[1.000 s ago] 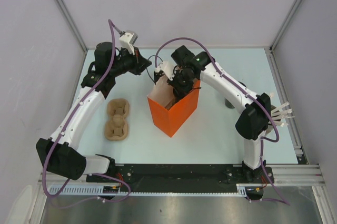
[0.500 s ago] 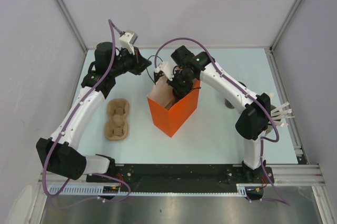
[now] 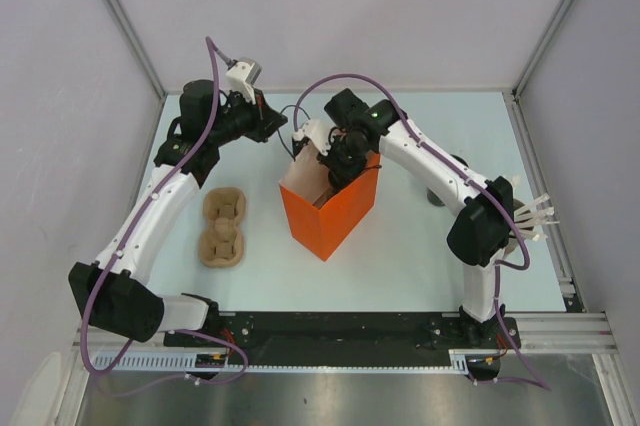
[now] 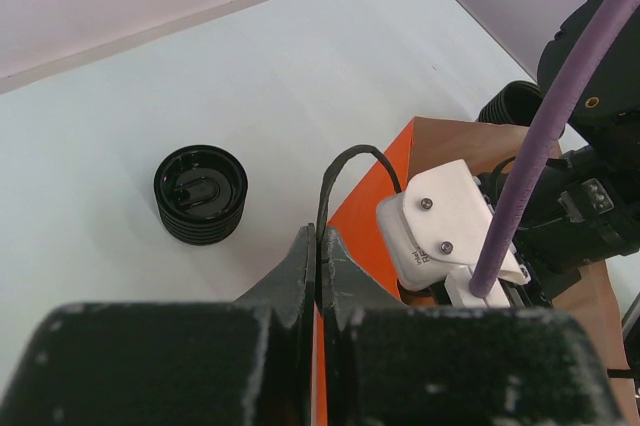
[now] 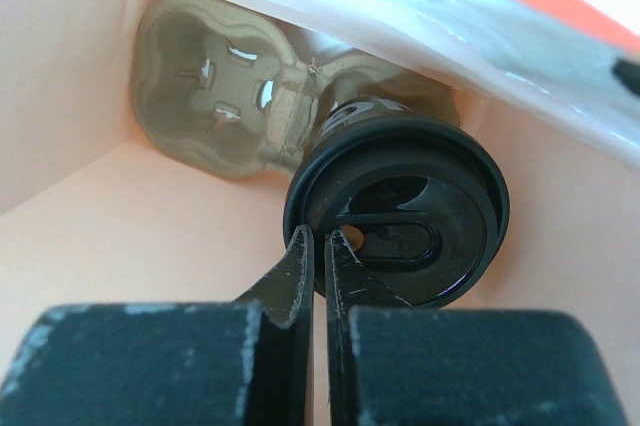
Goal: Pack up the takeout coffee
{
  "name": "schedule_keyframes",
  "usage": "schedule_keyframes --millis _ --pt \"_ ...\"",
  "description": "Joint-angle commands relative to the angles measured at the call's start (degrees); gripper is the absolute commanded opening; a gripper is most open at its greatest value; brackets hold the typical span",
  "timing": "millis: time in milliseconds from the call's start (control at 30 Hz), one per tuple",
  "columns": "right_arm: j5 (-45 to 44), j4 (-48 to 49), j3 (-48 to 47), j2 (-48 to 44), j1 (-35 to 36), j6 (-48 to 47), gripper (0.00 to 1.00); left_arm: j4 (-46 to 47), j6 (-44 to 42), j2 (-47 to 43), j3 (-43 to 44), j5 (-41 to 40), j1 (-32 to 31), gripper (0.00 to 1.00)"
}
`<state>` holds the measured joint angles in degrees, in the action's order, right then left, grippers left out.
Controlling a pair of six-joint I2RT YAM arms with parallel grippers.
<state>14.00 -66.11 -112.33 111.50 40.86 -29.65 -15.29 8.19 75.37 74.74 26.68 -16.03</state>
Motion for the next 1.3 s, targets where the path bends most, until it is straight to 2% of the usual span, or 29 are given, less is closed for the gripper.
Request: schedule_keyframes --millis 0,967,1267 --pt "0.68 0.89 0.01 -1.73 -0.08 -0.76 0.0 1.4 1.04 -0.32 0.41 -0.31 -0.4 0.01" --pt "1.73 4.41 4.93 -2.26 -0.61 -1.38 0.0 1.49 0.78 -0.49 0.14 -0.48 -0.4 0.0" --pt "1.82 4.58 5.2 -2.26 -0.61 -1.38 0.0 0.35 0.25 -0.05 0.32 -6.54 -0.4 0.0"
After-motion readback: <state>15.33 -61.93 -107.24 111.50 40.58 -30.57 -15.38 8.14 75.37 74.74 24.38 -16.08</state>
